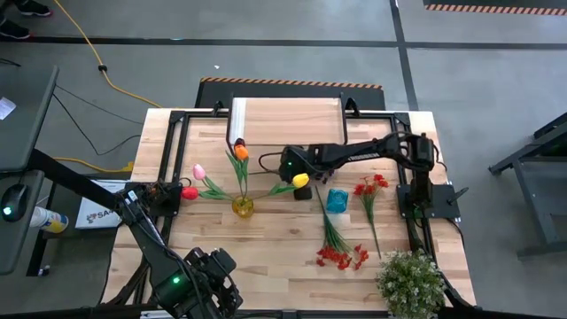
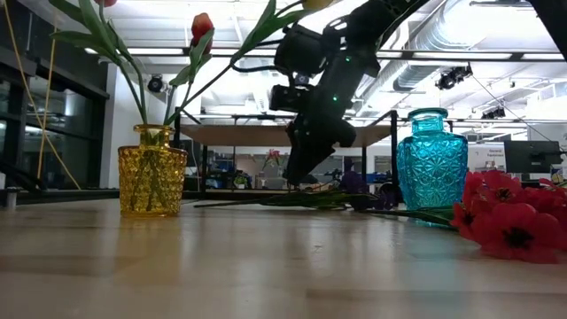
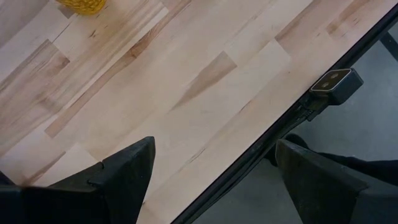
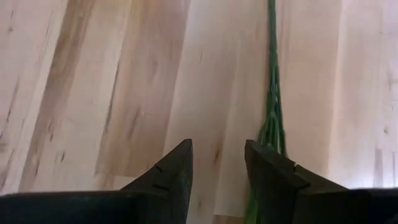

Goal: Pick and place flowers into a vace then onto a shelf
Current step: Put the purple flowers into the blue vase

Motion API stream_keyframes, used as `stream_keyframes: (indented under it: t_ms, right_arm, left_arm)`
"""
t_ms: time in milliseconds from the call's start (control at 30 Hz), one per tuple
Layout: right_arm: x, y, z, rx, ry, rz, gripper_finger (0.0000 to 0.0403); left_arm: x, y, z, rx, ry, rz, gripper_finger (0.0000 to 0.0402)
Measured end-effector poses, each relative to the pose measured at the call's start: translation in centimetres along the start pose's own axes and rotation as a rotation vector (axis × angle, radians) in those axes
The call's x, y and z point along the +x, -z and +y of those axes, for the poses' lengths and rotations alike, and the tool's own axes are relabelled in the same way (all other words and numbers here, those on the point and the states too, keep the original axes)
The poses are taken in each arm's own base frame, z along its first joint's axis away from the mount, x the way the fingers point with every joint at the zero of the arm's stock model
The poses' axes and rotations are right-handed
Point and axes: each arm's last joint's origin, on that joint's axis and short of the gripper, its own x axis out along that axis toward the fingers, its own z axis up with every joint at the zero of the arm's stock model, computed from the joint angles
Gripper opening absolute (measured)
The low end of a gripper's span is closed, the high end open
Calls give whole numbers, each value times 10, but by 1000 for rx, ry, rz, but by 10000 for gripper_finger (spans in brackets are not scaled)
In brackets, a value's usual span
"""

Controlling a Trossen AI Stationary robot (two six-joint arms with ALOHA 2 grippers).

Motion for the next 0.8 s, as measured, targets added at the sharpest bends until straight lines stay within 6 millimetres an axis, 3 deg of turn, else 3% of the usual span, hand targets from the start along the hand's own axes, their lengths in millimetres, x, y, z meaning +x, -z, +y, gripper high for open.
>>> stream_keyframes:
  t_ms: [367, 600, 800]
  right_arm:
    - [28, 4, 29, -112, 133, 135, 138]
    - [28, -2, 49, -198, 220, 148, 138]
    - [28, -5, 54, -209, 233, 139, 138]
  left_arm:
    - [0, 0, 0, -1, 0, 0, 365]
    - [0, 0, 0, 10, 0, -2, 365]
    - [0, 0, 0, 17, 0, -2, 365]
